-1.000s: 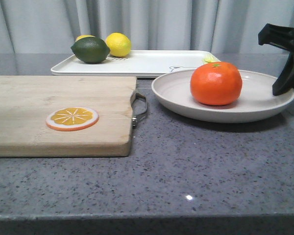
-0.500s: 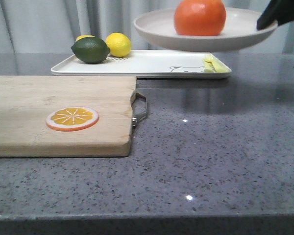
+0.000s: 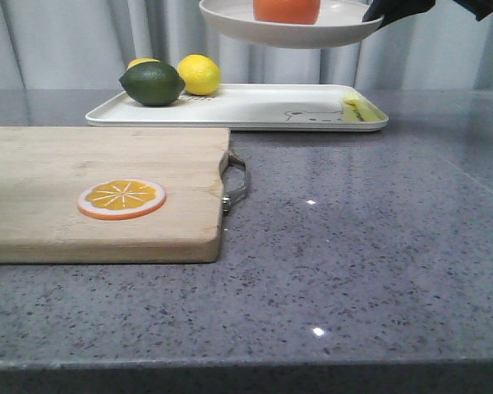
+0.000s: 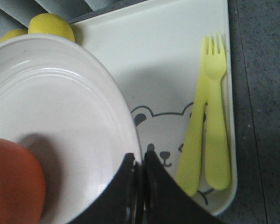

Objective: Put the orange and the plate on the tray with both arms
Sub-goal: 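Lift the plate with the orange and carry it over the tray, then lower the plate onto the tray and open the right gripper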

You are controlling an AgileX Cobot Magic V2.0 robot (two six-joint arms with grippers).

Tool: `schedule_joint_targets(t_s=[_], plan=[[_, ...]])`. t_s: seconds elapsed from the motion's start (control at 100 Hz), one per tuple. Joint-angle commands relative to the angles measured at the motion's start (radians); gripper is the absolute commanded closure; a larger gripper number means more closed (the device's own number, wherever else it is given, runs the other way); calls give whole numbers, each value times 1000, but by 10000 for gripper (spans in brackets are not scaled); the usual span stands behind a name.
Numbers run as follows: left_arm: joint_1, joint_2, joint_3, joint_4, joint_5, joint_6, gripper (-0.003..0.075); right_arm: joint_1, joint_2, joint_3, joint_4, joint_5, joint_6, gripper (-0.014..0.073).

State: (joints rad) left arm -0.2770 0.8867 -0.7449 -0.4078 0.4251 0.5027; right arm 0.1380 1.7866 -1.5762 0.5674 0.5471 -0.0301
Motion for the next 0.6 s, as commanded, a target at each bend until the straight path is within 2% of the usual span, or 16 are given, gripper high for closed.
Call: schedule_joint_targets(t_s=[0.0,0.31,0.59], plan=[[-1,-13,-27,-20,-62,-7,155,-1,16,-112,39,-23,-17,686],[-1,-13,-27,-20,-62,-7,155,-1,214,-359,59,67,-61,686],[-1,-13,-27,-20,-62,-7,155,-1,308,-433,59,69,-62,686]])
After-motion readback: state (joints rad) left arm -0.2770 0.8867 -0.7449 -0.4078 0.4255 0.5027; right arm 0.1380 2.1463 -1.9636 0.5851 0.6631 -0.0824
